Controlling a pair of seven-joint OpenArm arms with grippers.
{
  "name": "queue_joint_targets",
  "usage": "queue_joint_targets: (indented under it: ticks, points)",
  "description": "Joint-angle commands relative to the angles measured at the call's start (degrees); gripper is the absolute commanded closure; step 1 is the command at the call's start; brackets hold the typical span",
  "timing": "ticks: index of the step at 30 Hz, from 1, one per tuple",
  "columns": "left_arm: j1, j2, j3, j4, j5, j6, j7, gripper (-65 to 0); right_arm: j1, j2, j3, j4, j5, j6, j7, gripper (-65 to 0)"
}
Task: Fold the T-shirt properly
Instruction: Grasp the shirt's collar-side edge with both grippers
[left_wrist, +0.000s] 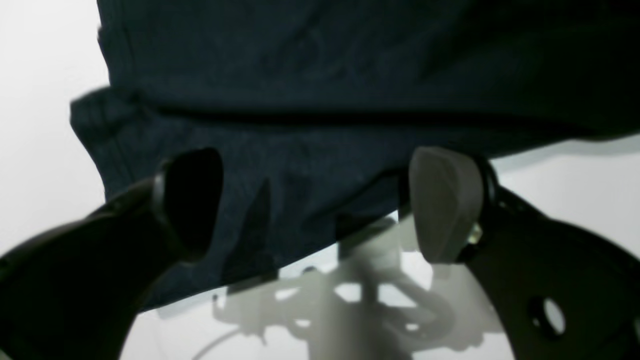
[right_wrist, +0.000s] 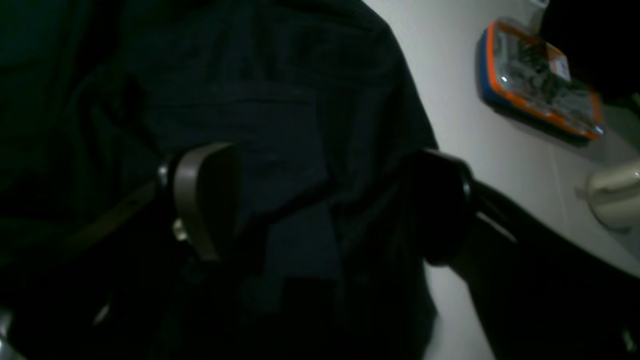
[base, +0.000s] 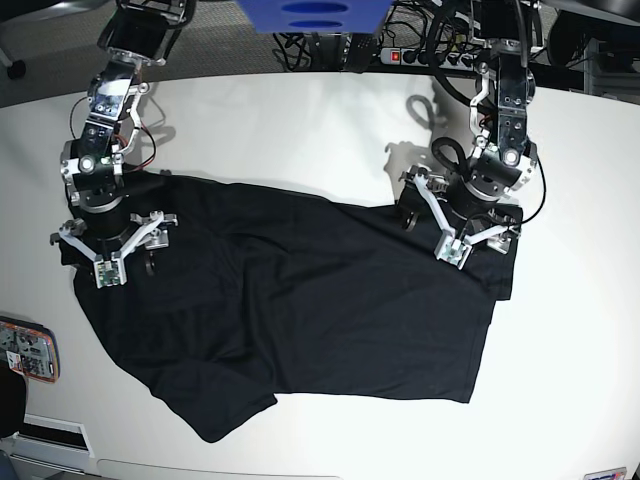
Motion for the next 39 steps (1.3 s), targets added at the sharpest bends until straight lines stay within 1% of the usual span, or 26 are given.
queue_joint_targets:
  ticks: [1,3,7,10,13,19,22,27,30,31,34,36,39]
  points:
    - [-0.59,-0.28,-0.09,-0.32,-0.18,0.32,-1.01,-57.3,-0.14,0.49,0.14,-0.61,0.36,-0.25,0.92,-49.8]
    - [-0.94,-0.45,-0.18,-2.26,-0.18,0.32,-1.09,-57.3,-0.66,0.49,0.05,-2.72,0.27,-0.25,1.18,-49.8]
    - [-2.43,-0.63,-0.18,-6.13,-0.18,0.32,-1.27,-57.5,-0.93,0.49,0.05,-5.8,0.27,-0.34,3.64,-49.8]
    - [-3.05,-2.3,-0.18,-8.06,-0.53,0.32,-1.27,-57.3,-1.02,0.49,0.05,-7.38,0.27,-0.34,4.17,-49.8]
    - [-3.93,-2.65,-0.62,-7.97,-0.27,0.32,-1.27,-57.3,-1.02,0.49,0.05,-8.52,0.27,-0.34,4.17,-49.8]
    - [-3.93,-2.12,-6.78,-5.77,-0.71,0.32,-1.36,-57.3,-1.02,0.49,0.05,-8.35,0.1,-0.34,4.17,-49.8]
    - [-2.7,-1.6,-7.04,-4.81,-0.71,0.32,-1.36,-57.3,-1.02,0.49,0.05,-9.49,0.19,-0.34,4.26,-49.8]
    - [-2.87,-1.33,-6.78,-5.16,-0.71,0.32,-1.36,-57.3,-0.58,0.49,-0.13,-12.48,0.19,-0.34,4.26,-49.8]
    - [-2.96,-1.51,-7.04,-7.62,-0.71,0.32,-1.36,-57.3,-0.58,0.49,-0.13,-17.4,0.19,-0.34,4.35,-49.8]
    - [-2.7,-1.68,-7.04,-8.94,-0.71,0.32,-1.45,-57.3,-0.58,0.49,-0.13,-19.42,0.19,-0.34,5.05,-49.8]
    - [-1.47,-1.77,-7.13,-12.19,-0.71,0.32,-1.53,-57.3,-0.58,0.49,-0.04,-23.82,0.19,-0.34,9.88,-49.8]
    - [0.47,-2.21,-7.13,-12.37,-0.71,0.32,-3.47,-57.3,-0.66,0.49,0.14,-25.14,0.19,-0.34,11.82,-49.8]
    - [4.51,-2.39,-7.04,-11.49,-0.71,0.32,-8.83,-57.3,-1.19,0.58,0.14,-25.4,0.19,-0.43,12.43,-49.8]
